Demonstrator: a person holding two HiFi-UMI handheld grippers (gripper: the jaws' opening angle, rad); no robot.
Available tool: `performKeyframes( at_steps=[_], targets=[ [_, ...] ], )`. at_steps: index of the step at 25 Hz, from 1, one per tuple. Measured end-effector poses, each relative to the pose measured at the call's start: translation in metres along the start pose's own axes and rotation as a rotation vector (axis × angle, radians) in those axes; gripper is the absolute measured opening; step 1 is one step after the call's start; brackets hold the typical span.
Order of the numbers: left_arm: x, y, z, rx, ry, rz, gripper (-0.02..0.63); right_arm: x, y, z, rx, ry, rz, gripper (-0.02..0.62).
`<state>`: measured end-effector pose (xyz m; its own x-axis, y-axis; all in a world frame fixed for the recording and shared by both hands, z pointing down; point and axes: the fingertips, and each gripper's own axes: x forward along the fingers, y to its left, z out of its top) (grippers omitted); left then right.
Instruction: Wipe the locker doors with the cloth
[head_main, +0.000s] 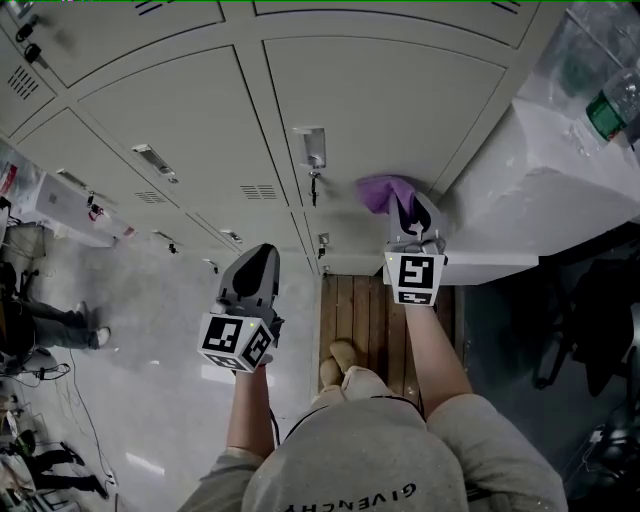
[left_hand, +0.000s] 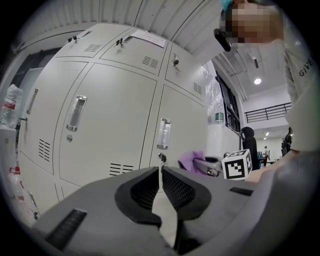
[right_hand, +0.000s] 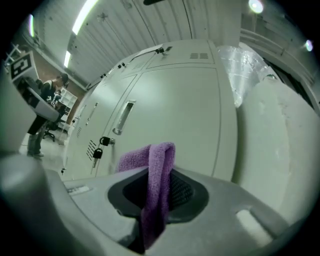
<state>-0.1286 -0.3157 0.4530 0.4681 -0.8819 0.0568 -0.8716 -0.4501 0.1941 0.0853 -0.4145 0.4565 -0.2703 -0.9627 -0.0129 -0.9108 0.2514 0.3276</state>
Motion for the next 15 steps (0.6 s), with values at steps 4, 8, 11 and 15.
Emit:
performKeyframes(
  at_steps=[4, 8, 11, 15],
  targets=[
    [-0.006, 0.007, -0.002, -0.003, 0.0, 0.022, 0.018, 0.013, 0.048, -0.004, 0.026, 0.007, 0.086, 0.06],
    [-0.012, 0.014, -0.001, -0.004, -0.005, 0.038, 0.018, 0.026, 0.086, -0.006, 0.058, 0.012, 0.14, 0.058],
    [-0.016, 0.015, -0.002, 0.005, -0.018, 0.042, 0.018, 0.036, 0.109, -0.006, 0.065, 0.013, 0.171, 0.059],
    [-0.021, 0.017, -0.009, 0.008, -0.011, 0.042, 0.018, 0.05, 0.128, -0.002, 0.07, 0.007, 0.184, 0.059]
  ],
)
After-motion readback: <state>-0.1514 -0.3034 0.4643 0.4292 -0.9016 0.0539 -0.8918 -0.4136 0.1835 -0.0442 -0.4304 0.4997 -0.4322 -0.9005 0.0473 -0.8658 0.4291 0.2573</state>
